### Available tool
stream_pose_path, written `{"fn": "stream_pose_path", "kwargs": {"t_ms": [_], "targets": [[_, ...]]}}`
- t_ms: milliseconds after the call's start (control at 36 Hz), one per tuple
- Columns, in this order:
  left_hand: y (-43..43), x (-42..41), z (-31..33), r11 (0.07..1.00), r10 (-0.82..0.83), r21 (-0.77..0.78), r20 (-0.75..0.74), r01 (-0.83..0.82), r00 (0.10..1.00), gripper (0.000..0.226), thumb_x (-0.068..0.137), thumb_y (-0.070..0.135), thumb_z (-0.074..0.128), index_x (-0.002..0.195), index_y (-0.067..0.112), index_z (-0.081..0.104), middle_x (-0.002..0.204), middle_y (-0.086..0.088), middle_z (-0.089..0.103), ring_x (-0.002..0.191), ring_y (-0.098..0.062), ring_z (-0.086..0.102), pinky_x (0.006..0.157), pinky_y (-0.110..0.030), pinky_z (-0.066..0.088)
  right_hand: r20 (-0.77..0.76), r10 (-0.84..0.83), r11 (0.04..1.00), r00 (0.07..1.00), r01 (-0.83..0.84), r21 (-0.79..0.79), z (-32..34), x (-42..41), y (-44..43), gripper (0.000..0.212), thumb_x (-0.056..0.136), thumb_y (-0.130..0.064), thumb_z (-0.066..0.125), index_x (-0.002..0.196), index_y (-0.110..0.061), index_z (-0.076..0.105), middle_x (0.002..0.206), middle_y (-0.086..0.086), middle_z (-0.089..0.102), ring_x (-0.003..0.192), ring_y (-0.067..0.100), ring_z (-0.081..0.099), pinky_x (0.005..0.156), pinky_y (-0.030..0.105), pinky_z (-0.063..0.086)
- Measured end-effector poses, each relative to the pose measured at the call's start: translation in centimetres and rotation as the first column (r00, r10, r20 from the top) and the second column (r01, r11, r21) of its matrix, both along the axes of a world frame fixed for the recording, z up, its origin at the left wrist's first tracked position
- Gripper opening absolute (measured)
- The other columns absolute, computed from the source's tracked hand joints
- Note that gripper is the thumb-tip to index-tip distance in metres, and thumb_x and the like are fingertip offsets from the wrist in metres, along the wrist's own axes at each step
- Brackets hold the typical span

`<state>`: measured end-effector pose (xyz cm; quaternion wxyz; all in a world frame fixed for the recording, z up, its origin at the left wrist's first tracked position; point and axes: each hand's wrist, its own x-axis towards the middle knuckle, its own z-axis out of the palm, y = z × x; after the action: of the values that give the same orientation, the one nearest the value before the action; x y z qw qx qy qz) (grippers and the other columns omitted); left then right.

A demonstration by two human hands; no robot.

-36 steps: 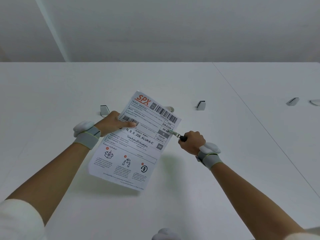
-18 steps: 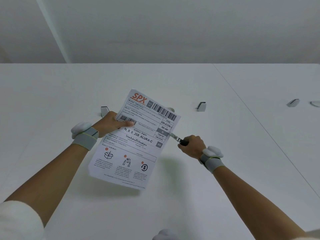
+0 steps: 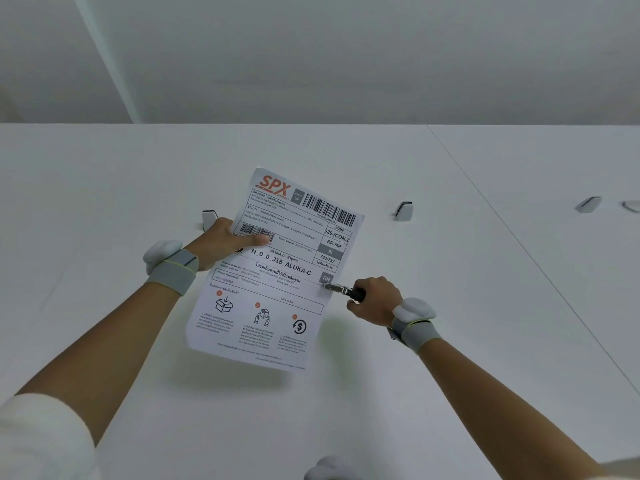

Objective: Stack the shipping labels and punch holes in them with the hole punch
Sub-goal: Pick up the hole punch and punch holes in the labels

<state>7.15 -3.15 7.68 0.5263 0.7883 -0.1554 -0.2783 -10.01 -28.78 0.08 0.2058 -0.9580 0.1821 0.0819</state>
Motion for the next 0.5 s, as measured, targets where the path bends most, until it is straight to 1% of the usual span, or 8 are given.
{"fn": "stream_pose_path", "kwargs": {"t_ms": [56,139,250,361,417,500], "targets": [[-0.1,-0.1,0.0,1.0,-0.003,0.002,-0.004,0.003,1.0,0.042,0.078,0.023,0.073,0.114,0.004,0.065,0.11,-0.017,0.071,0.095,-0.034,0.07,0.087,-0.048,0.055,0.006,-0.001,1.0,1.0,0.001,-0.006,0.0,0.0,-0.1,0.018,0.075,-0.035,0.059,0.082,-0.019,0.063,0.082,0.006,0.067,0.071,0.025,0.051,0.063,0.026,0.038],[-0.1,-0.2,0.0,1.0,-0.003,-0.001,-0.007,0.003,1.0,0.041,0.077,0.023,0.073,0.113,0.005,0.066,0.11,-0.016,0.071,0.094,-0.034,0.07,0.086,-0.049,0.055,0.009,0.002,1.0,1.0,-0.002,-0.024,0.0,0.1,-0.4,0.019,0.075,-0.034,0.059,0.085,-0.019,0.064,0.083,0.006,0.067,0.071,0.025,0.051,0.063,0.026,0.038],[-0.1,-0.3,0.1,1.0,-0.008,-0.008,-0.015,0.008,1.0,0.043,0.075,0.024,0.074,0.113,0.006,0.066,0.11,-0.016,0.071,0.096,-0.035,0.07,0.087,-0.051,0.055,0.016,0.0,1.0,1.0,0.0,-0.031,0.0,0.2,-0.6,0.018,0.075,-0.034,0.058,0.084,-0.02,0.063,0.075,0.003,0.06,0.07,0.025,0.051,0.062,0.026,0.038],[0.0,-0.5,0.3,1.0,-0.02,-0.005,-0.017,0.02,1.0,0.042,0.069,0.031,0.076,0.106,0.012,0.068,0.108,-0.014,0.073,0.093,-0.034,0.071,0.084,-0.049,0.056,0.029,-0.004,1.0,1.0,0.005,-0.026,0.1,0.3,-0.9,0.015,0.075,-0.034,0.058,0.081,-0.021,0.062,0.071,0.0,0.056,0.069,0.025,0.052,0.061,0.026,0.038],[0.1,-0.6,0.3,1.0,-0.023,-0.008,-0.018,0.023,1.0,0.044,0.065,0.034,0.077,0.104,0.014,0.069,0.106,-0.013,0.073,0.092,-0.033,0.072,0.082,-0.048,0.057,0.033,-0.007,1.0,0.999,0.008,-0.029,0.1,0.3,-1.0,0.016,0.074,-0.034,0.058,0.082,-0.02,0.062,0.071,0.0,0.057,0.069,0.025,0.052,0.061,0.026,0.038],[0.1,-0.7,0.2,0.999,-0.027,-0.019,-0.02,0.027,0.999,0.047,0.063,0.035,0.077,0.104,0.014,0.069,0.105,-0.012,0.074,0.092,-0.033,0.072,0.081,-0.046,0.058,0.029,-0.003,0.999,1.0,0.004,-0.035,0.2,0.4,-1.1,0.017,0.074,-0.033,0.058,0.083,-0.02,0.064,0.077,0.003,0.064,0.071,0.025,0.052,0.062,0.026,0.039]]}}
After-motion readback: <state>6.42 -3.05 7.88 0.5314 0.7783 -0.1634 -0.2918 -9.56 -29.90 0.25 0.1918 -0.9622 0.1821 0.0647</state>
